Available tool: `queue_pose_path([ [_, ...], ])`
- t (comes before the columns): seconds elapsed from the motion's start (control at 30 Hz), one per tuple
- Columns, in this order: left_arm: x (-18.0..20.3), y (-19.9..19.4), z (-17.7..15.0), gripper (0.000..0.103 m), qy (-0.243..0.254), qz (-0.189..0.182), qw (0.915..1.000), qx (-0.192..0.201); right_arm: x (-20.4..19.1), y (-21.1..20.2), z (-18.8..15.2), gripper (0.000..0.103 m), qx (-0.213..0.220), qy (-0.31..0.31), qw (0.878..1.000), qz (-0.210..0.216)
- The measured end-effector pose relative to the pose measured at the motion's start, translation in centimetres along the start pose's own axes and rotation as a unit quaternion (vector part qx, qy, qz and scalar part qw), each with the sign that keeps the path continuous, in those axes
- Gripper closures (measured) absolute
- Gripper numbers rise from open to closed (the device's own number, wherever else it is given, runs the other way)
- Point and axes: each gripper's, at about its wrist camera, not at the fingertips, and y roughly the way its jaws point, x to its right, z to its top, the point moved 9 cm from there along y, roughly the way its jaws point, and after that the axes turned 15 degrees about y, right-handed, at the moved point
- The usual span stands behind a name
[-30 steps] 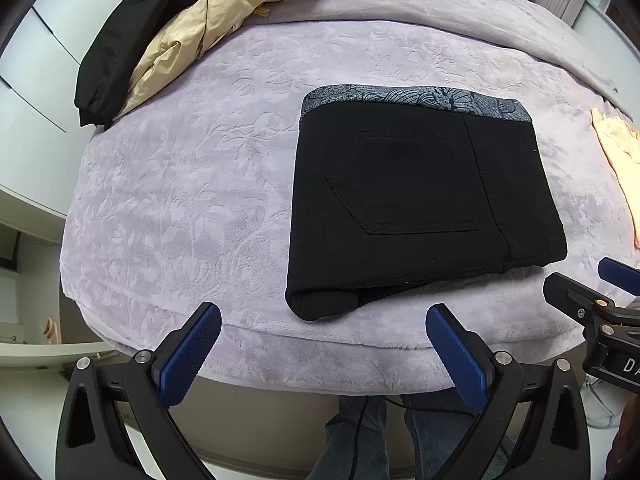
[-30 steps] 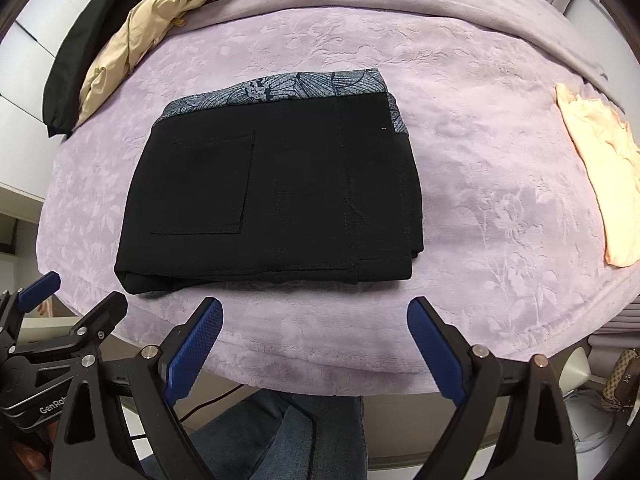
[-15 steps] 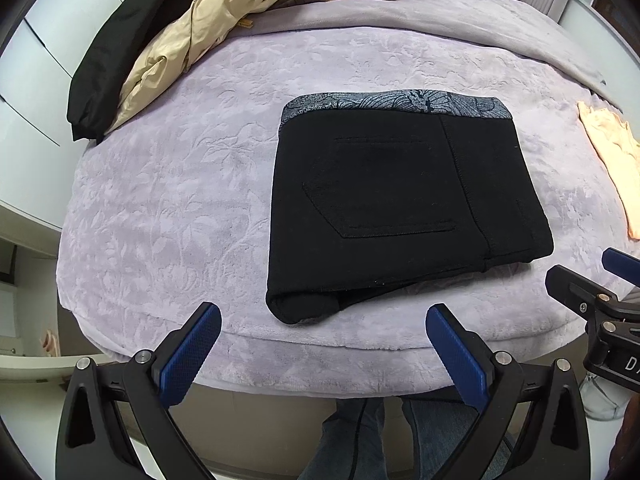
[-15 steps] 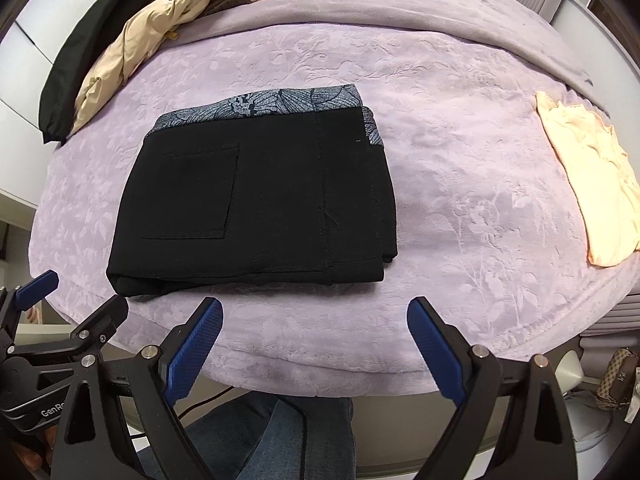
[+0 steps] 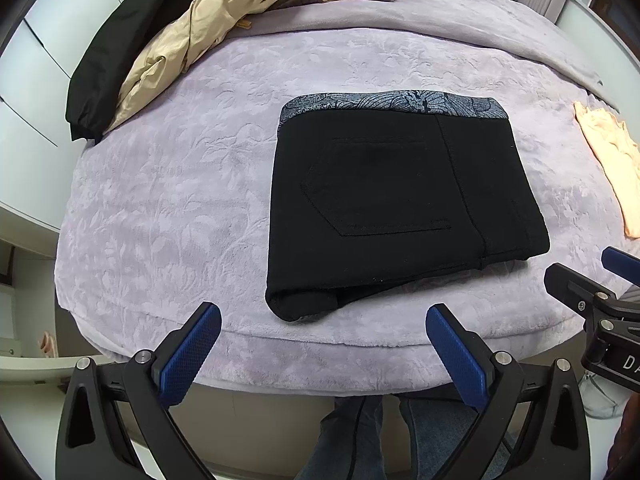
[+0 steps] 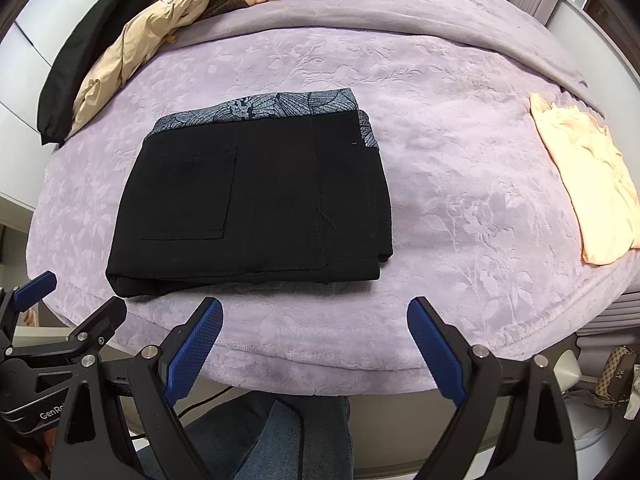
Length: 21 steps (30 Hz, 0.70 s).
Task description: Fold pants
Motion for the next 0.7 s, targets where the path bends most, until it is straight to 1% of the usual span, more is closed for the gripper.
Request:
queue_pose_path([
  [0.27,-0.4,-0.1,0.2,0.000,0.000,-0.003,1.0000,0.008,-0.1,-0.1,0.1,0.008,0.001,-0.003,1.000,-0.004],
  [0.5,-1.0,0.4,0.1,0.000,-0.011,-0.017,0.9998,0.007,-0.4,0.0,-0.1,0.008,-0.002,-0.006,1.000,-0.014],
  [0.6,-1.0,0.2,0.5,0.000,0.003,-0.014,0.9996,0.023,-0.6,0.0,-0.2,0.008,-0.004,-0.004,1.000,-0.016],
  [0.7,-0.7,0.0,0.9,0.000,0.013,-0.020,0.9993,0.028,-0.6,0.1,-0.1,0.008,-0.007,-0.001,1.000,-0.020],
])
